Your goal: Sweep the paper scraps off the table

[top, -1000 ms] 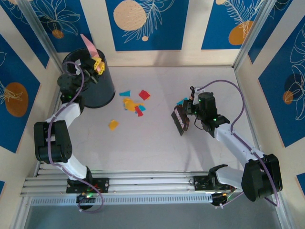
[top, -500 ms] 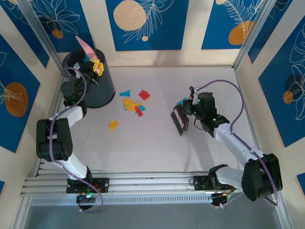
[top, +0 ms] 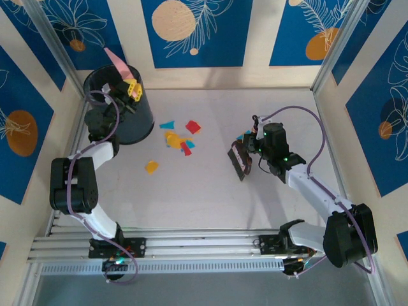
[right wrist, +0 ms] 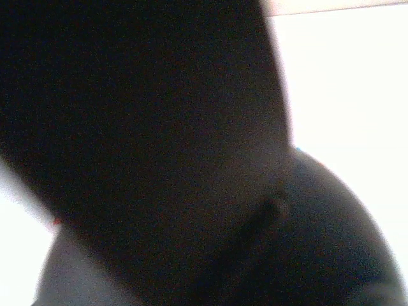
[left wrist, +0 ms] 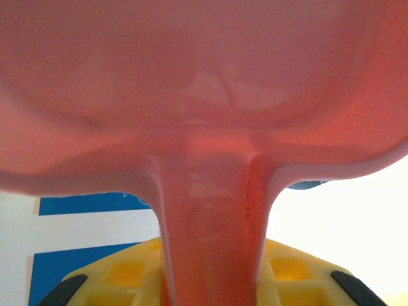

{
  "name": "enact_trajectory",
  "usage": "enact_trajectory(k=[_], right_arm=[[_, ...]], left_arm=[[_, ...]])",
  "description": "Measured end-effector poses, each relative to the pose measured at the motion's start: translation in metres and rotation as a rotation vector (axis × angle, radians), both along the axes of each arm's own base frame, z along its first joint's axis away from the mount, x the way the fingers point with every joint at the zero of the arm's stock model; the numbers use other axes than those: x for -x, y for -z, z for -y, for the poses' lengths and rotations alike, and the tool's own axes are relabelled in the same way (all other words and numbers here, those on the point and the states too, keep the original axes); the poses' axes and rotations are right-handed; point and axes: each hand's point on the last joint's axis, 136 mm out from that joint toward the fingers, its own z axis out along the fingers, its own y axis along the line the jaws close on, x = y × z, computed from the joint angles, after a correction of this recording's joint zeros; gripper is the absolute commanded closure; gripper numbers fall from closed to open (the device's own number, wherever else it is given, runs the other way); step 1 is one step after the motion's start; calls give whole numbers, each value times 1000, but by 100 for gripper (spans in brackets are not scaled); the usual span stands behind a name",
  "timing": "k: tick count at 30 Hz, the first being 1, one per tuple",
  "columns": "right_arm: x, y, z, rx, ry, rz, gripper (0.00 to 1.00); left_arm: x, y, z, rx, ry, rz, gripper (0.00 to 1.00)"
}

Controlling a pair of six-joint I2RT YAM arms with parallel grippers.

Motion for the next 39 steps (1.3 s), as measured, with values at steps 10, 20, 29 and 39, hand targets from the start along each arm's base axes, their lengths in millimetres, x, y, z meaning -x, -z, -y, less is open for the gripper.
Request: enact_trajectory(k=[10, 20, 29, 39], right_arm=[[0, 0, 0, -1, 0, -1, 100], [0, 0, 0, -8, 2, -2, 100], [2, 0, -6, -47, -17, -16, 100], [4, 1, -44, -178, -126, -66, 100]], left_arm=[[7, 1, 17, -127, 84, -63, 100], [21, 15, 31, -378, 139, -62, 100], [41, 11, 30, -801, 145, -4, 100], [84, 32, 6, -1249, 110, 26, 100]])
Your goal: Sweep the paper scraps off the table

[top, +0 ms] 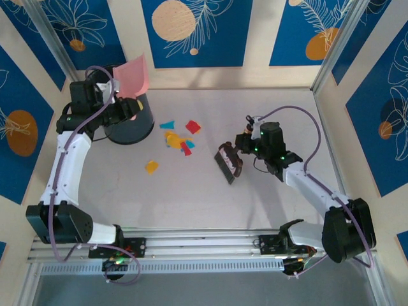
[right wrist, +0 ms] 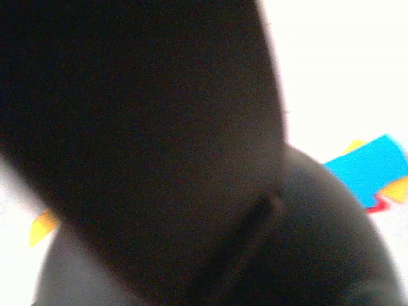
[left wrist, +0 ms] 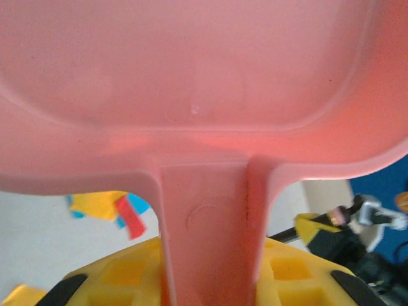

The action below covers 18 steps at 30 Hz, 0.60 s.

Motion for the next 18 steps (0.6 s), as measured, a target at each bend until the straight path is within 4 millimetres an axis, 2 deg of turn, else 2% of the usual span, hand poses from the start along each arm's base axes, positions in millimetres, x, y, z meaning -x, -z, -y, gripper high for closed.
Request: enact_trajectory(k=[5, 10, 18], right_arm=[[-6, -4, -48, -85, -103, -26, 100], [-15, -14, -105, -168, -210, -39, 100], [-31, -19, -194, -272, -355, -77, 100]], left_arm=[[15, 13, -15, -140, -32, 7, 100], [30, 26, -27, -228, -63, 8, 100], [37, 34, -34, -290, -73, 6, 100]])
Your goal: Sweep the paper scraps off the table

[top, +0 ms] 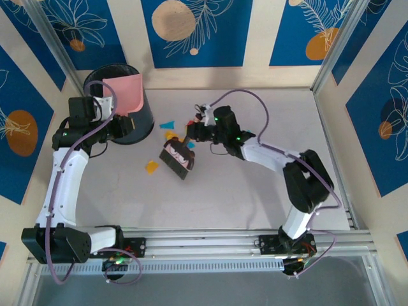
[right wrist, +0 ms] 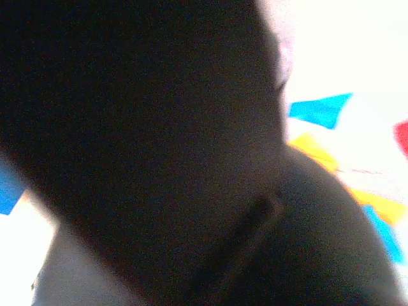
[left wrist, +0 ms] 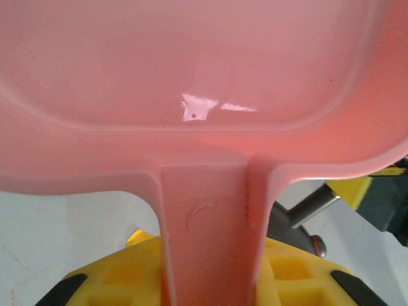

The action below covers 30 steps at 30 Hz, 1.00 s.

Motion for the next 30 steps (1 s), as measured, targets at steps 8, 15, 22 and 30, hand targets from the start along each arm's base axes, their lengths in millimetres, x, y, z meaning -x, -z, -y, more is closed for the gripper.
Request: enact_trajectory(k=[8, 15, 22, 30], right_arm=[[-15, 16, -60, -45, -88, -60, 100], [-25, 57, -67, 0, -82, -143, 100], [-39, 77, -43, 35, -24, -188, 100], [-48, 81, 30, 60, 113, -215, 100]], left_arm=[[2, 3, -3, -26, 0, -5, 100], [2, 3, -2, -26, 1, -6, 100], [2, 5, -2, -25, 1, -9, 100], [3, 6, 0, -13, 14, -13, 100]])
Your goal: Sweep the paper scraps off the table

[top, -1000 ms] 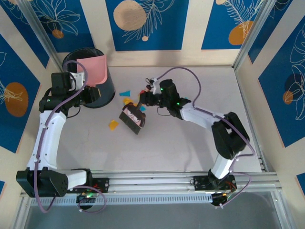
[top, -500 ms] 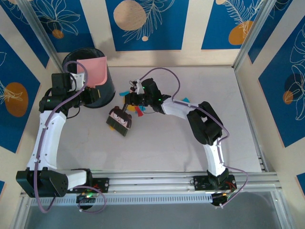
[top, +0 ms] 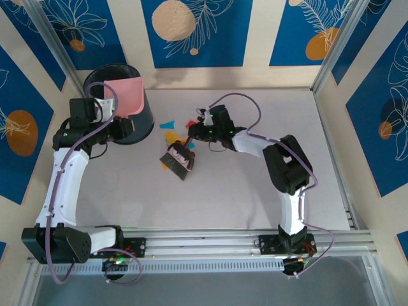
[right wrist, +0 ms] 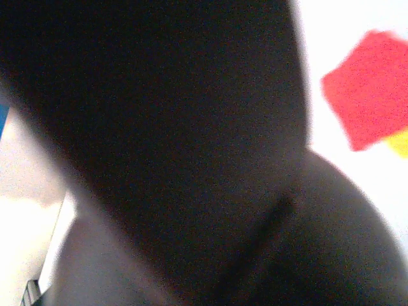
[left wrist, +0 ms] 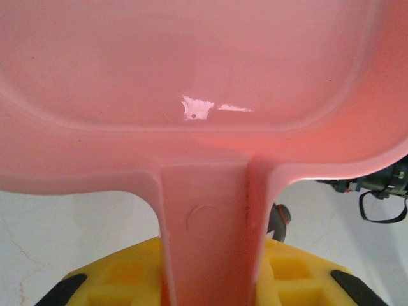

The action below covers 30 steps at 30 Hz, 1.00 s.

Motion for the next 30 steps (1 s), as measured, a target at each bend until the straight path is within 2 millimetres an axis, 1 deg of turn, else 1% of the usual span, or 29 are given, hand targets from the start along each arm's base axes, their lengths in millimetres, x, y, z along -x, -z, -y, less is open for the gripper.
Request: enact_trajectory(k=[3, 8, 13, 17, 20, 23, 26, 30], right_arm=[[-6, -3, 36, 14, 70, 5, 100], [-10, 4, 96, 38, 194, -13, 100], [-11, 3, 145, 63, 314, -12, 100], [-7, -1, 181, 101, 415, -3, 100], [-2, -5, 204, 145, 489, 7, 100], [2, -12, 221, 193, 552, 29, 100], [7, -20, 234, 235, 602, 53, 100], [12, -26, 246, 262, 637, 72, 100]], left_arm=[[1, 0, 3, 15, 15, -3, 100], [3, 1, 9, 35, 40, -10, 100], [5, 4, 17, 43, 68, -21, 100], [5, 11, 31, 36, 113, -41, 100], [9, 19, 44, 20, 165, -63, 100], [13, 28, 57, -7, 216, -86, 100], [18, 39, 71, -42, 268, -123, 100], [23, 53, 85, -88, 325, -160, 100]])
